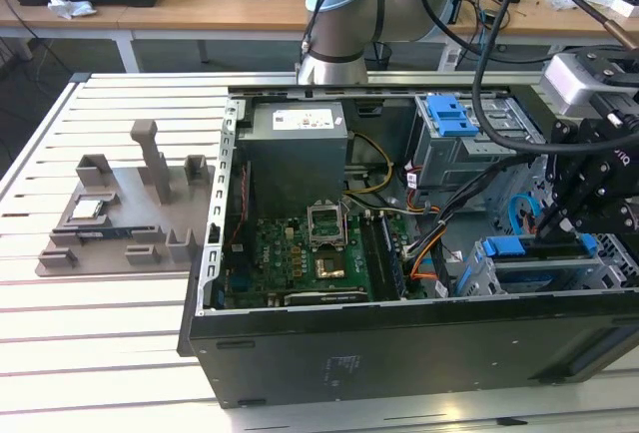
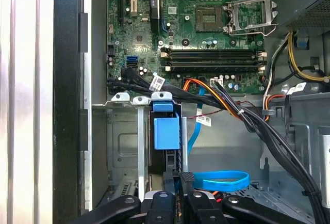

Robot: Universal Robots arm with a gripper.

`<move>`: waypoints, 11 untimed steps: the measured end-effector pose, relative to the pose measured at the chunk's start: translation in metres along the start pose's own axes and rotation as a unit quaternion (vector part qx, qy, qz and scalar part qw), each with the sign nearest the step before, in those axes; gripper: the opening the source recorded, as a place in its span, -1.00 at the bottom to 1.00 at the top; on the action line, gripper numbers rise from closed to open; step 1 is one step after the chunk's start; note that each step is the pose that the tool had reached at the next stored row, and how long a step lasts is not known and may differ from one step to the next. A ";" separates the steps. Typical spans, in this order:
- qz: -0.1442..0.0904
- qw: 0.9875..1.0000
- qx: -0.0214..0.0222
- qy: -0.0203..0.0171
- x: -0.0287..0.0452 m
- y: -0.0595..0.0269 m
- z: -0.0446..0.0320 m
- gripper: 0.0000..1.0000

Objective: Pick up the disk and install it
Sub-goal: 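Insert the second disk wire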

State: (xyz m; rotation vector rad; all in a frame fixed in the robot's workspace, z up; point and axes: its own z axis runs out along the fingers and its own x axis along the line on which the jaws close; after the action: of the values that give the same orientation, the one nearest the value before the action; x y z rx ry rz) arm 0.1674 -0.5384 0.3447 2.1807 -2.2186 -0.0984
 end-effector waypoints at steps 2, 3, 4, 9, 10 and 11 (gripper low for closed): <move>-0.001 1.000 0.000 0.000 0.0000 -0.0004 -0.0016 -0.68; -0.001 1.000 0.000 0.000 -0.0001 -0.0017 -0.0023 -0.68; -0.001 1.000 0.000 0.000 -0.0001 -0.0027 -0.0024 -0.68; -0.001 1.000 -0.001 0.000 0.0014 -0.0031 -0.0009 -0.68; -0.001 1.000 -0.001 0.000 0.0017 -0.0032 -0.0005 -0.68; -0.001 1.000 -0.002 0.000 0.0019 -0.0032 -0.0001 -0.68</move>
State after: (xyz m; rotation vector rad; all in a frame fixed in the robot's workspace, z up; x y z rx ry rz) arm 0.1705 -0.5403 0.3445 2.1813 -2.2143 -0.1010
